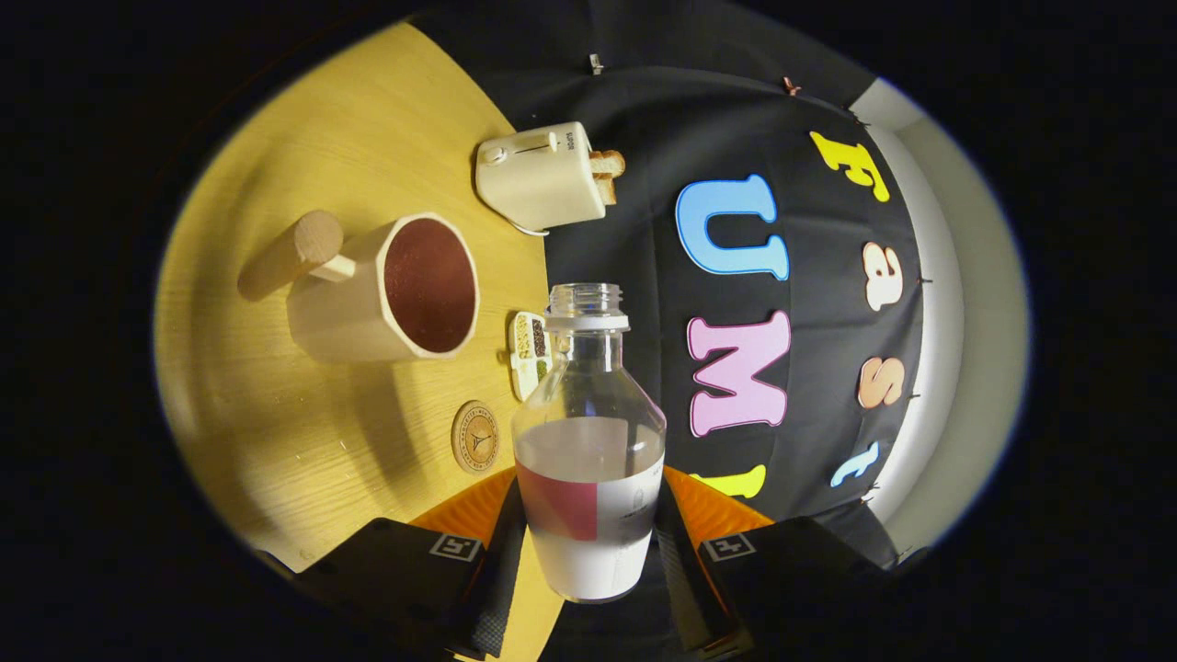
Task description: Take the bottle from table, then pour the juice into the cup, finally place the bottle on the coaster
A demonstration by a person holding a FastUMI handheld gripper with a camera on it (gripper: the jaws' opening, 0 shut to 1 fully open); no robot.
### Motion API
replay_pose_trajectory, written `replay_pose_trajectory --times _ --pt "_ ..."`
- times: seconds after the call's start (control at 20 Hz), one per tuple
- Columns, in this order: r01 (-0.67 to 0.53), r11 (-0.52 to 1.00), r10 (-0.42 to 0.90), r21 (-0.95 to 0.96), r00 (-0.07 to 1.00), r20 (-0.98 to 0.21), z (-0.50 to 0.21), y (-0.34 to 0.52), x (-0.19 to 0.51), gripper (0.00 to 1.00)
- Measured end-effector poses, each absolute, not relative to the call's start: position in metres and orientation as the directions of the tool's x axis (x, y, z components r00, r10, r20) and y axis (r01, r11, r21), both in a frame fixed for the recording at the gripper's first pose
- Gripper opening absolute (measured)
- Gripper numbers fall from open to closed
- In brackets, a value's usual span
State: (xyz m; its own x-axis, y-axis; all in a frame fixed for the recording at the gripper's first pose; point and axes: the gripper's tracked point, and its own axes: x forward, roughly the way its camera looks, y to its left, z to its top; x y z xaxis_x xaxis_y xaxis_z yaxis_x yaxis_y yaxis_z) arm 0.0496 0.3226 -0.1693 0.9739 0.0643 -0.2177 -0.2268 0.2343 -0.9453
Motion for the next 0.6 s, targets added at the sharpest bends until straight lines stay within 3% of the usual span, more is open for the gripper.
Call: replay_pose_trajectory --times 0.6 --pt "-0.248 0.066 0.09 -0.966 0.966 -0.242 -0.184 0.332 0.055 0.72"
